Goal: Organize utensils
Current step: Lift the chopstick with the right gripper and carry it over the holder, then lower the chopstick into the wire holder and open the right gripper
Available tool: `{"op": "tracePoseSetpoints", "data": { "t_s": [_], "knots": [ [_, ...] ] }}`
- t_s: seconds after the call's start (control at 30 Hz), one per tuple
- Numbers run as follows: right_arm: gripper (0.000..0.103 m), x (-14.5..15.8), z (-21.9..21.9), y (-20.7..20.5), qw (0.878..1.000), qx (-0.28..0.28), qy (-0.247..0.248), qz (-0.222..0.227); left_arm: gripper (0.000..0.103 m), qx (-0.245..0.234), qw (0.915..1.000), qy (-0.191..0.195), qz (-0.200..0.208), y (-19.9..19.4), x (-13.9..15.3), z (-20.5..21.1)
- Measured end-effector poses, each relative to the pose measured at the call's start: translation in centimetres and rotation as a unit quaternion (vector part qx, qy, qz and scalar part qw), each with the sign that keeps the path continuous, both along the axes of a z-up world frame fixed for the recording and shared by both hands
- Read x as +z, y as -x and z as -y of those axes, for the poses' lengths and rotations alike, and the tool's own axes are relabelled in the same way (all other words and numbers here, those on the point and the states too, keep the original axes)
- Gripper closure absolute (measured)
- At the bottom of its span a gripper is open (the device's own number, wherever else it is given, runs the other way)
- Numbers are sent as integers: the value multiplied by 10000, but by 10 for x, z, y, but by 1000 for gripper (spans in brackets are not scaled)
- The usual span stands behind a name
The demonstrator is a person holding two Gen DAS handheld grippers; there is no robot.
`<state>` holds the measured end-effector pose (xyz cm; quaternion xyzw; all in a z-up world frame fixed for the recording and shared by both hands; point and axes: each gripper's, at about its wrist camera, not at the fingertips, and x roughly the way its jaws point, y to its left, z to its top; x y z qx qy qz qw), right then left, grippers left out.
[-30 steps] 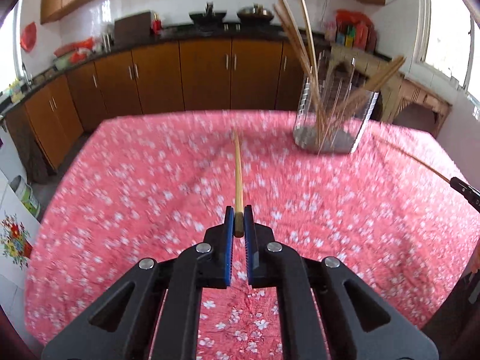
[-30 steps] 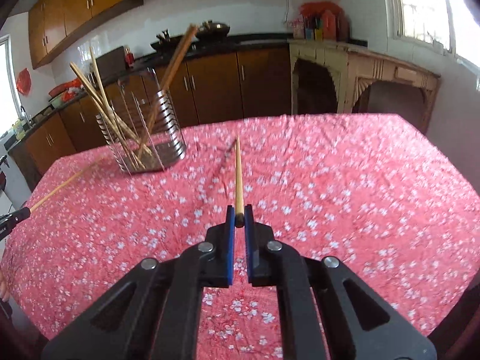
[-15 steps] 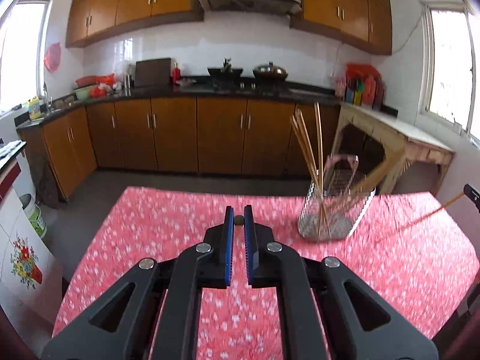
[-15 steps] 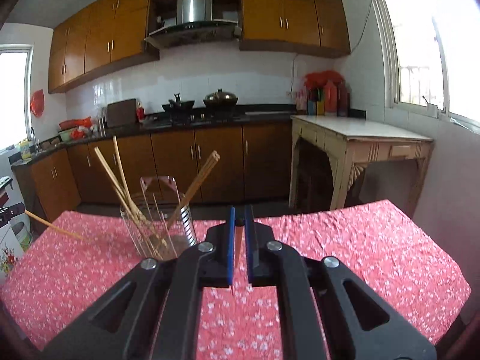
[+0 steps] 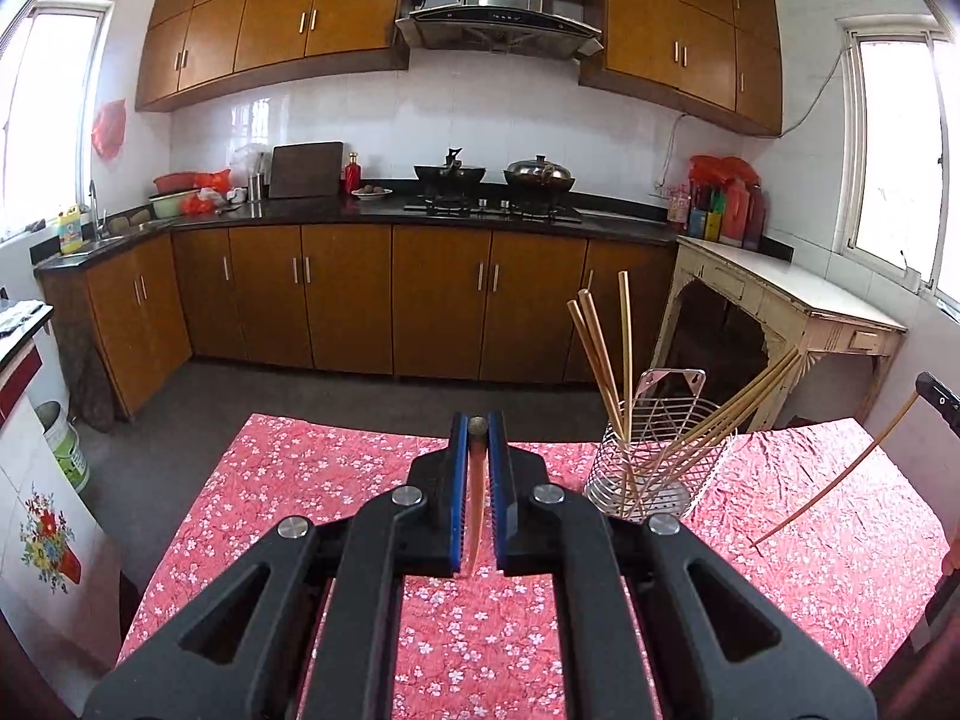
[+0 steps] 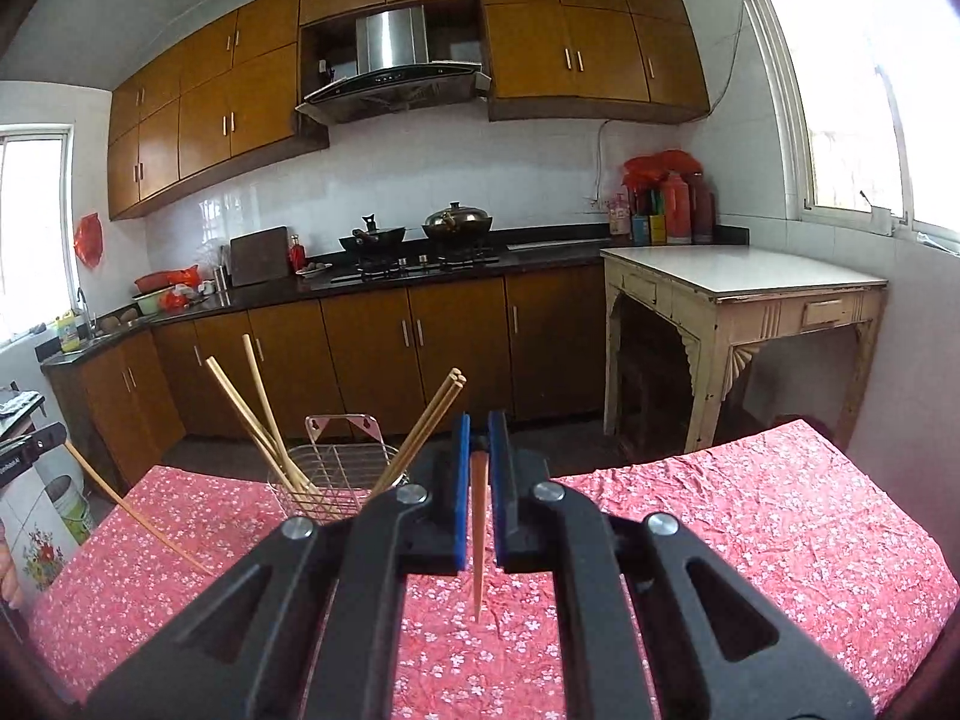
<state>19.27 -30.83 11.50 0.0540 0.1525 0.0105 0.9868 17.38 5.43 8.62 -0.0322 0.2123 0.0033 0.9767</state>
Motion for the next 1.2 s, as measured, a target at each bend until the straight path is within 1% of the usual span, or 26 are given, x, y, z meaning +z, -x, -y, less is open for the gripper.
{"op": "tracePoseSetpoints", "data": {
  "t_s": [0.17, 0.3, 0.43, 0.5, 0.67, 0.83, 1.07, 1.2],
  "knots": [
    [96, 8, -3, 5, 9999, 93, -26, 51, 96, -45, 10000, -8, 68, 0, 7, 7],
    [96, 20, -6, 9, 9997, 206, -42, 109, 96, -133, 9998, 8, 145, 1, 19, 14],
    [96, 46, -9, 13, 9991, 310, -65, 287, 96, -198, 9992, -3, 356, 3, 43, 23],
    [96, 61, -10, 14, 9984, 375, -109, 409, 96, -250, 9982, 26, 536, 3, 61, 27],
    [96, 99, -22, 9, 9959, 535, -90, 722, 96, -379, 9946, 267, 931, -4, 97, 42],
    [96, 123, -44, -13, 9929, 680, 9, 976, 96, -415, 9909, 533, 1161, -25, 118, 60],
    [96, 130, -59, -58, 9916, 756, -50, 1047, 96, -517, 9863, 735, 1382, -62, 134, 85],
    [96, 124, -65, -84, 9926, 748, -64, 960, 96, -511, 9858, 564, 1500, -76, 130, 102]
  ]
}}
